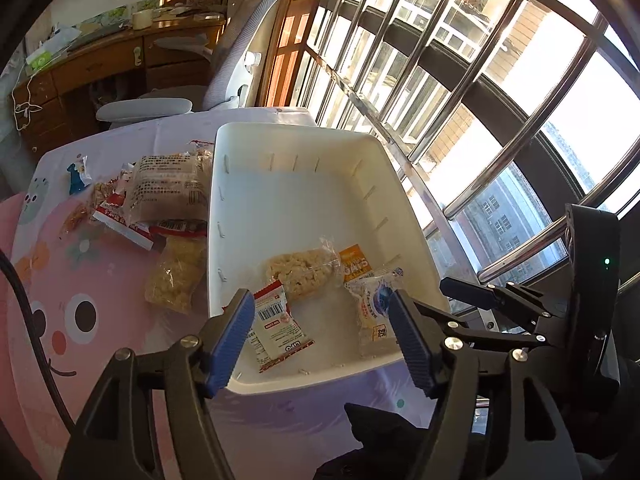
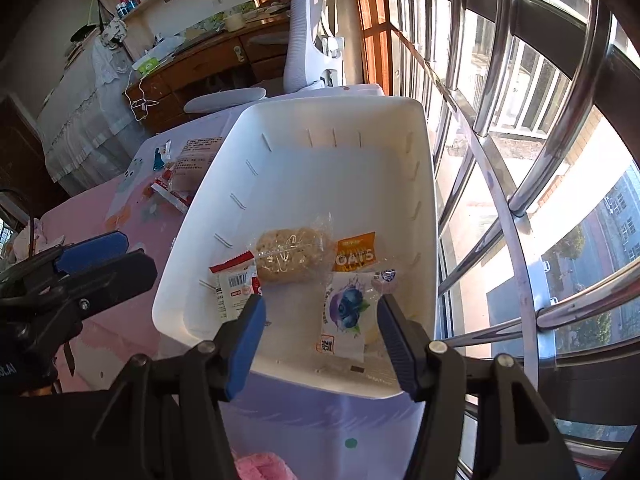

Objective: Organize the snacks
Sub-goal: 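Open both tools to drop the biscuit pack and blueberry bun into the tray, then withdraw both tools from the tray back toward the snack pile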

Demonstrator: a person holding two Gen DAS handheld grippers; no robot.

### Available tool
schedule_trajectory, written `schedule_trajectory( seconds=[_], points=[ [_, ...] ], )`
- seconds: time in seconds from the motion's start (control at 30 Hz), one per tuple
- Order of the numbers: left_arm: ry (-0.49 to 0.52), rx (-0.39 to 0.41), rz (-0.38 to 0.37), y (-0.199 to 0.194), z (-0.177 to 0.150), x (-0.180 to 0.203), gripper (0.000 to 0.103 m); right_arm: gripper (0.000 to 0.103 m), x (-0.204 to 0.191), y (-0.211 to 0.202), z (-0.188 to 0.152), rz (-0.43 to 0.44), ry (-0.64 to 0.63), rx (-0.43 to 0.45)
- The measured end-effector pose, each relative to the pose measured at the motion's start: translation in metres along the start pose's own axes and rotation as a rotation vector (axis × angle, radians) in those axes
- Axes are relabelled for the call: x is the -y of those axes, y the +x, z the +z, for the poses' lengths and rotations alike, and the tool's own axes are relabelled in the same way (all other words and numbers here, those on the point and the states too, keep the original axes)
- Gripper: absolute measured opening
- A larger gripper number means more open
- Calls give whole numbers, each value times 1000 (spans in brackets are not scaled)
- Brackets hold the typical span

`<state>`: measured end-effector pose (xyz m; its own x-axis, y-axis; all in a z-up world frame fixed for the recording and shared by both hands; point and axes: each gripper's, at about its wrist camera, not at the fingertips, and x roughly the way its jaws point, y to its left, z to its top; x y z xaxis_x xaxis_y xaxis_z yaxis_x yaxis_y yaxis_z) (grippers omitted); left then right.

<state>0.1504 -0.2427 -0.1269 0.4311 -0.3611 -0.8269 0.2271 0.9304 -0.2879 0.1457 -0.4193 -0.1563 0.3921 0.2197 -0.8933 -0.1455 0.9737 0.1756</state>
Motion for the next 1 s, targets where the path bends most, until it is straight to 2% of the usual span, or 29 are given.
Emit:
schedule_trajectory(
  seconds=[0.5, 0.8, 1.0],
  points=[
    [-78, 13, 36, -36, -30, -48, 75, 59, -49, 1, -11, 27, -39, -16],
    [-111, 34, 95, -74, -44, -99, 75, 59, -99, -2, -14, 39, -41, 3],
    [-115, 47, 95, -99, -52, -135, 75, 59, -135, -3, -16, 39, -30, 26]
  ],
)
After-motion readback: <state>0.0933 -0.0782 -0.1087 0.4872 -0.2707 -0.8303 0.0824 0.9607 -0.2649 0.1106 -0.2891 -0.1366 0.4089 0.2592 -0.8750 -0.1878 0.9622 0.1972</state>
